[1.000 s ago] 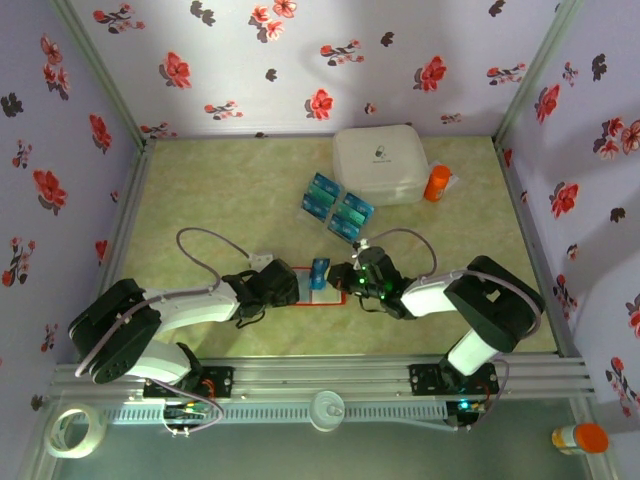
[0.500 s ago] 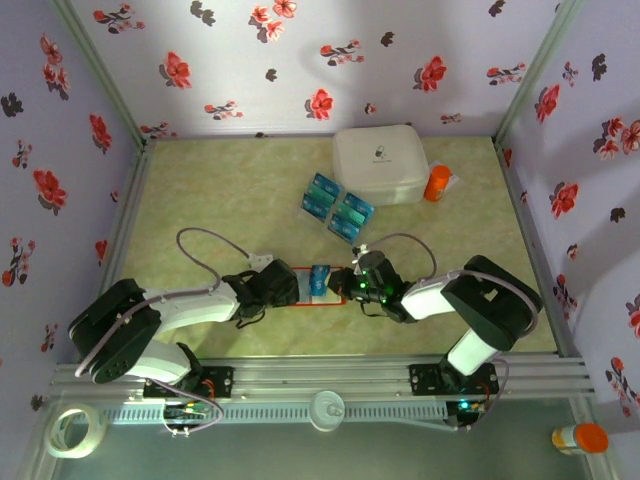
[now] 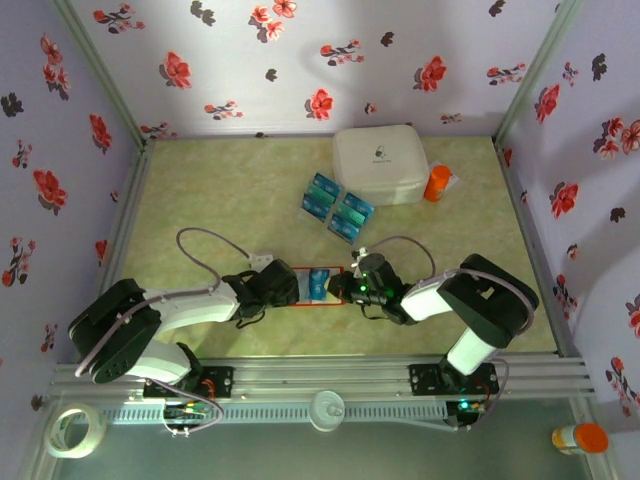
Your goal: Put the credit cards into the card holder
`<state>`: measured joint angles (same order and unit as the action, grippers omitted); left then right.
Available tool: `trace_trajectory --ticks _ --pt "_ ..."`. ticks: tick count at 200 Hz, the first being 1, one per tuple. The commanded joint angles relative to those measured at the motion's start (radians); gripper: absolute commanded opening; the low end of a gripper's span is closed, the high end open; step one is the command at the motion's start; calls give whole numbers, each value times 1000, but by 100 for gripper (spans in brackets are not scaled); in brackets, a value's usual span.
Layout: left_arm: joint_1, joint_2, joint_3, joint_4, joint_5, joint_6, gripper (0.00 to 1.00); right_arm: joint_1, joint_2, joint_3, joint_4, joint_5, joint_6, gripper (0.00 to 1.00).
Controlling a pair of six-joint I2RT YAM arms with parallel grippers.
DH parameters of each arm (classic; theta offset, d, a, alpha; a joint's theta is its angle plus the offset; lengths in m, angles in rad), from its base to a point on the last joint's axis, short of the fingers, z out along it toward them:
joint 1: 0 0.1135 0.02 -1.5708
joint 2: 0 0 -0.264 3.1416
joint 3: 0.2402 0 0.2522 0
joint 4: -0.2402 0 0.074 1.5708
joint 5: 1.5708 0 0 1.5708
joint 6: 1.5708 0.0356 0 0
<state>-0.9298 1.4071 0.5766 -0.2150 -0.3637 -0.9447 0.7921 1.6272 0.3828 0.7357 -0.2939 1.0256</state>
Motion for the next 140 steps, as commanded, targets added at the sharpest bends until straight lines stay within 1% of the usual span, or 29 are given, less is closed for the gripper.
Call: trace_trajectory --ticks 1,110,140 --pt "-3 29 -43 -79 22 -39 100 7 12 -19 -29 -19 -9 0" --pt "-2 29 -46 -74 22 -40 100 8 -7 19 -163 -59 -62 0" --pt "-3 26 -47 -74 23 -41 100 9 -4 53 -233 -72 -89 0"
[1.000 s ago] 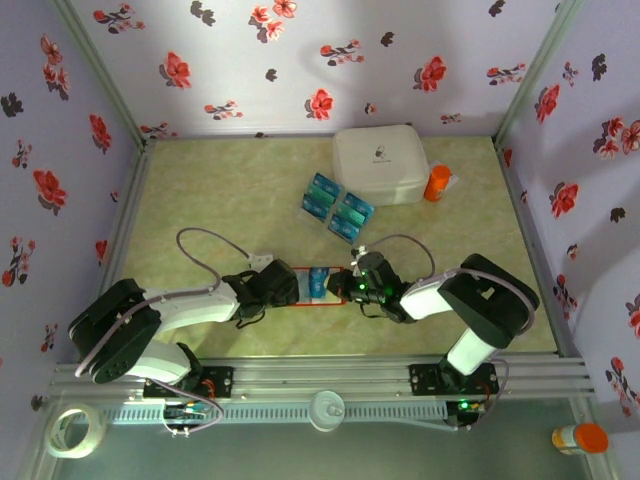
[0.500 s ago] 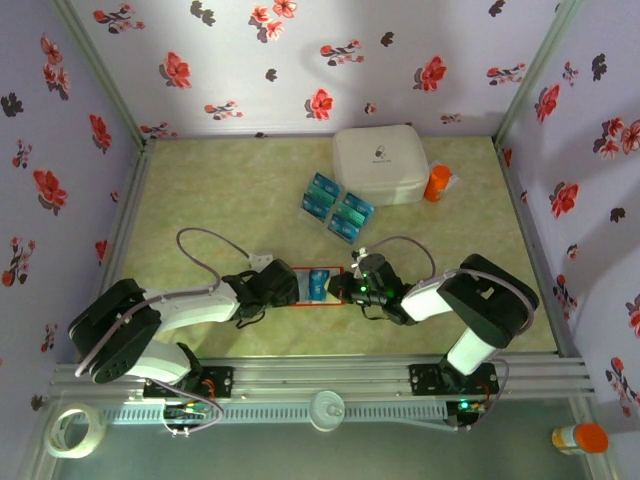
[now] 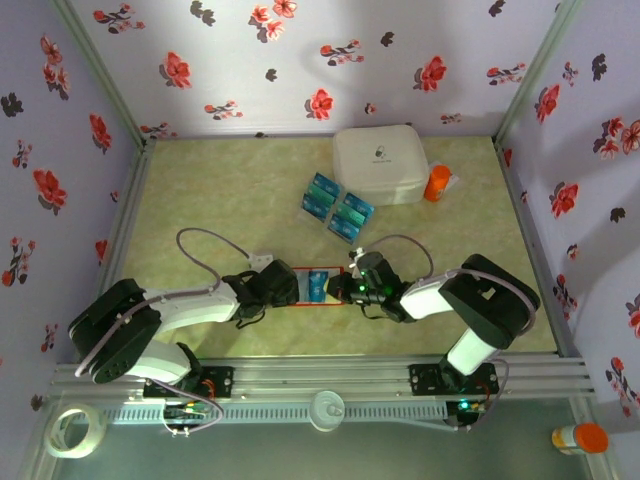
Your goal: Put the credit cards into the card holder
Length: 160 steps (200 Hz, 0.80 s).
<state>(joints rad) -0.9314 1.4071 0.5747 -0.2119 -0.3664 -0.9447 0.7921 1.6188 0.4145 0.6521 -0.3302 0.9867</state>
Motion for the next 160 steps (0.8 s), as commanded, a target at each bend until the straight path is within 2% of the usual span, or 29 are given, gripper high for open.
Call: trace_trajectory --ticks 1,112,143,160 --pt "-1 27 -44 -77 25 -40 100 9 4 21 -152 -36 -50 0" --pt "-1 25 -47 -72 25 -39 100 4 81 154 -297 -96 -87 0" --pt "-1 21 -49 -71 25 -40 100 2 31 194 -427 -76 -154 23" --pt "-1 11 -48 -78 23 -37 100 -5 -1 223 -512 -62 -198 31"
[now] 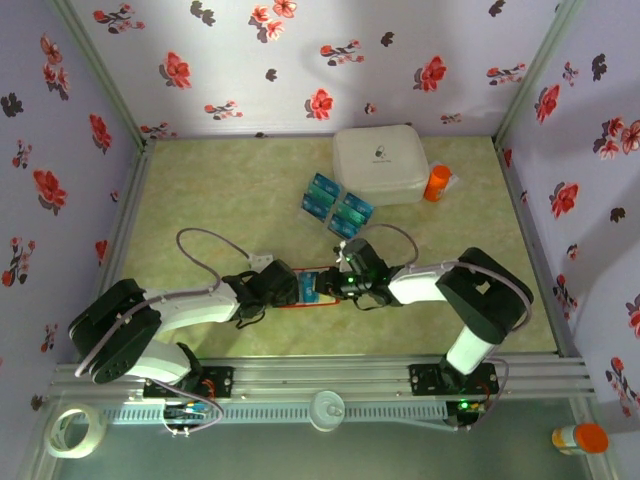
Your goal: Put the credit cards into the card holder
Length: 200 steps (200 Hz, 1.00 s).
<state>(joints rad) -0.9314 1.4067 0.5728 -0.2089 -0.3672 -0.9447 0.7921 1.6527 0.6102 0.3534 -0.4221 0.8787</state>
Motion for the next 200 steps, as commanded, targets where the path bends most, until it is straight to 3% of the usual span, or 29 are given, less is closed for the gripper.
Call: trace_trajectory --ticks 1,21,62,127,200 --pt "-1 11 -46 -81 23 -37 100 -6 -37 29 -218 31 -93 32" --pt "0 -9 -48 -92 12 -39 100 -15 -62 64 -306 47 -140 36" --pt "6 -40 -68 -101 -1 -48 100 -19 -68 135 -399 62 -198 34" --pt "16 6 -86 -73 1 -46 100 -18 -17 212 -423 65 -219 14" --pt "17 25 -96 -52 1 -42 100 9 80 259 -411 53 -215 11"
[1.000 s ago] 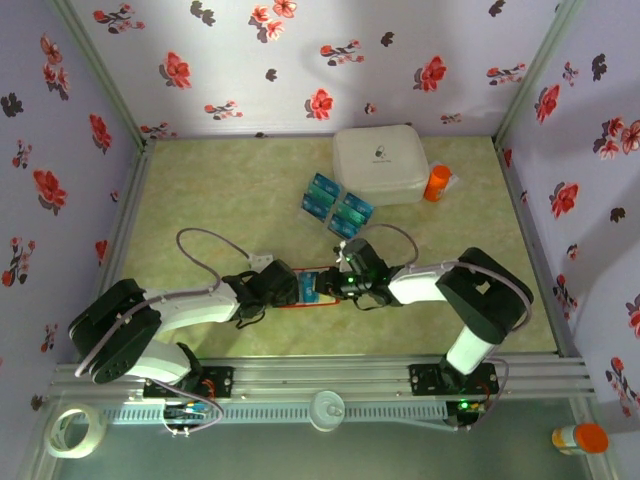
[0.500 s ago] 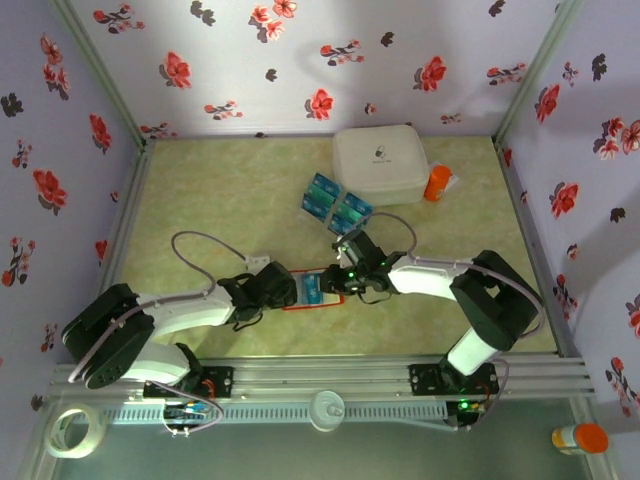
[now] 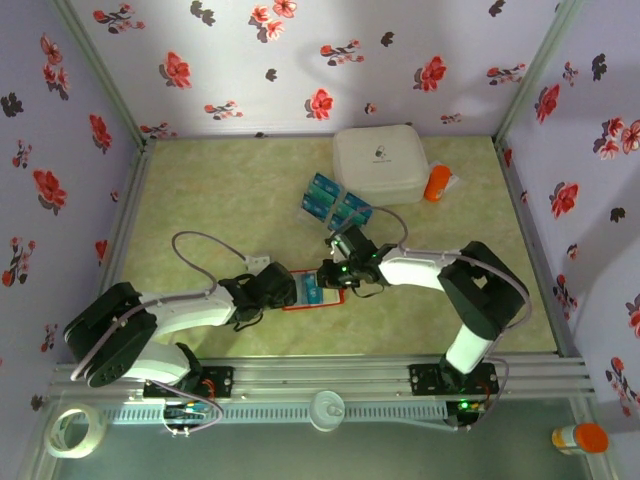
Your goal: Put the credit cards into the card holder
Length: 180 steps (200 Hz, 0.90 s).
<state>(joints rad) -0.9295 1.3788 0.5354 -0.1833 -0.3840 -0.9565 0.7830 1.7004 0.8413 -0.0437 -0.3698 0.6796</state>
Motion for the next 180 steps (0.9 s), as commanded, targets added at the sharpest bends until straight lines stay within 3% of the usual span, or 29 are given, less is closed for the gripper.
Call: trace_trajectory --ticks 1,86,180 --pt "15 53 -58 -77 19 -30 100 19 33 28 -13 0 -15 11" --pt "18 53 -35 -83 23 -21 100 78 128 118 2 -8 17 9" --pt "64 -96 -61 -152 23 -36 100 67 33 143 -89 42 -21 10"
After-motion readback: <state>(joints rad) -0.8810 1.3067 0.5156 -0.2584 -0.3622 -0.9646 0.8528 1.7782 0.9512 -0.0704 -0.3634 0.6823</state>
